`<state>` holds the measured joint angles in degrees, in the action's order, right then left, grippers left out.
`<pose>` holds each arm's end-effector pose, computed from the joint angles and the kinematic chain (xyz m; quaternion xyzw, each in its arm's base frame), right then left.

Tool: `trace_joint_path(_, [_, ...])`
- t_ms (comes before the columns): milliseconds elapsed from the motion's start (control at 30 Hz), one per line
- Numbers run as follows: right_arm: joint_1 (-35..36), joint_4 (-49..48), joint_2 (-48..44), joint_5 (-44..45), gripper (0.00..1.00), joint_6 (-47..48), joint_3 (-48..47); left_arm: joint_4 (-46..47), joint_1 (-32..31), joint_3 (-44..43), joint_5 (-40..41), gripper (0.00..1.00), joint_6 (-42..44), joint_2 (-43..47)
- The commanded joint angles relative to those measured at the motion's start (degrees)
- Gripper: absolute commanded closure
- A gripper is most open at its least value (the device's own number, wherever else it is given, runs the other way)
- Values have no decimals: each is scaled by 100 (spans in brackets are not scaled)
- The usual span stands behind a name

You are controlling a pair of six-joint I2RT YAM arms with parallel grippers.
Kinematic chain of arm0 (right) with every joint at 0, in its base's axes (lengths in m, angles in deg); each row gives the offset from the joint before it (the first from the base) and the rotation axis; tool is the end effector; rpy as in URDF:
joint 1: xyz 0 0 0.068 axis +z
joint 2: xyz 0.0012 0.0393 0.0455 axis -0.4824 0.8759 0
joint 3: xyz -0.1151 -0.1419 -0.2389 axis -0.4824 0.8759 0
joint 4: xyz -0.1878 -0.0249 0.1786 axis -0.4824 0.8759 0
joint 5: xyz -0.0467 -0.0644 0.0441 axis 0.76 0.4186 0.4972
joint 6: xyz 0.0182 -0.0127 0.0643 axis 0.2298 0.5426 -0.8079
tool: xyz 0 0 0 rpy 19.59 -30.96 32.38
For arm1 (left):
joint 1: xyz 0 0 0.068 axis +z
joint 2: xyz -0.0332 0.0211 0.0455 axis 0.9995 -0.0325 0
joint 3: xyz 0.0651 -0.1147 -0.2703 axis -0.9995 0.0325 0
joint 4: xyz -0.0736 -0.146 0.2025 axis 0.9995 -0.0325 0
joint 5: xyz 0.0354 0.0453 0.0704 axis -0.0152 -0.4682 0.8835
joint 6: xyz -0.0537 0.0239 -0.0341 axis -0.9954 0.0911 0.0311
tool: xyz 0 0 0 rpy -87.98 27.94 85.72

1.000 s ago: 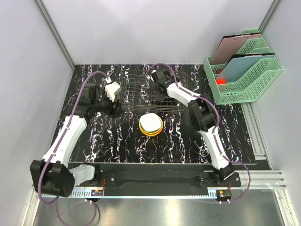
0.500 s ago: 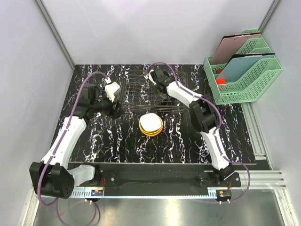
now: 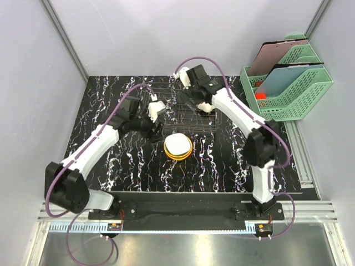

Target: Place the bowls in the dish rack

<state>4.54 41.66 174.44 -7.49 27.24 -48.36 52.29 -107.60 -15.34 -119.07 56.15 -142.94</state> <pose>0.4238 0.2635 0.3108 -0.4066 0.8336 -0.0833 0.3645 0.2532 -0.1209 0.3028 0.4124 0.7993 -0.2559 0.3543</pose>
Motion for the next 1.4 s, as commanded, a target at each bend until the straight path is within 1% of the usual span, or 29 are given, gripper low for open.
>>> trace_joint_path(0, [-113, 39, -1023, -343, 0, -114, 386, 9, -224, -785, 151, 22, -307, -529])
trace_joint_path(100, [-262, -14, -1393, -369, 0, -105, 676, -27, -338, -1015, 142, 24, -431, -872])
trace_joint_path(300, [-614, -23, -1921, -466, 0, -114, 1010, -53, -734, -980, 387, 26, -431, -1199])
trace_joint_path(367, [-719, -31, -2044, -554, 0, -131, 1151, -53, -787, -936, 423, 28, -422, -1243])
trace_joint_path(533, [-746, -31, -2352, -633, 0, -193, 1475, -53, -875, -954, 520, 37, -422, -1471])
trace_joint_path(567, [-746, -31, -2387, -633, 0, -219, 1511, -45, -884, -962, 529, 42, -431, -1498])
trace_joint_path(667, [-781, -40, -2493, -668, 0, -263, 1626, -53, -893, -989, 573, 46, -414, -1533])
trace_joint_path(833, [-807, -58, -2598, -721, 0, -263, 1757, -45, -901, -945, 669, 46, -396, -1603])
trace_joint_path(1200, [-825, -75, -2528, -774, 0, -333, 1714, -53, -945, -954, 625, 48, -387, -1709])
trace_joint_path(1333, [-834, -84, -2484, -783, 0, -368, 1687, -53, -954, -945, 581, 58, -396, -1744])
trace_joint_path(1367, [-825, -75, -2467, -765, 0, -360, 1687, -45, -963, -962, 564, 63, -387, -1761])
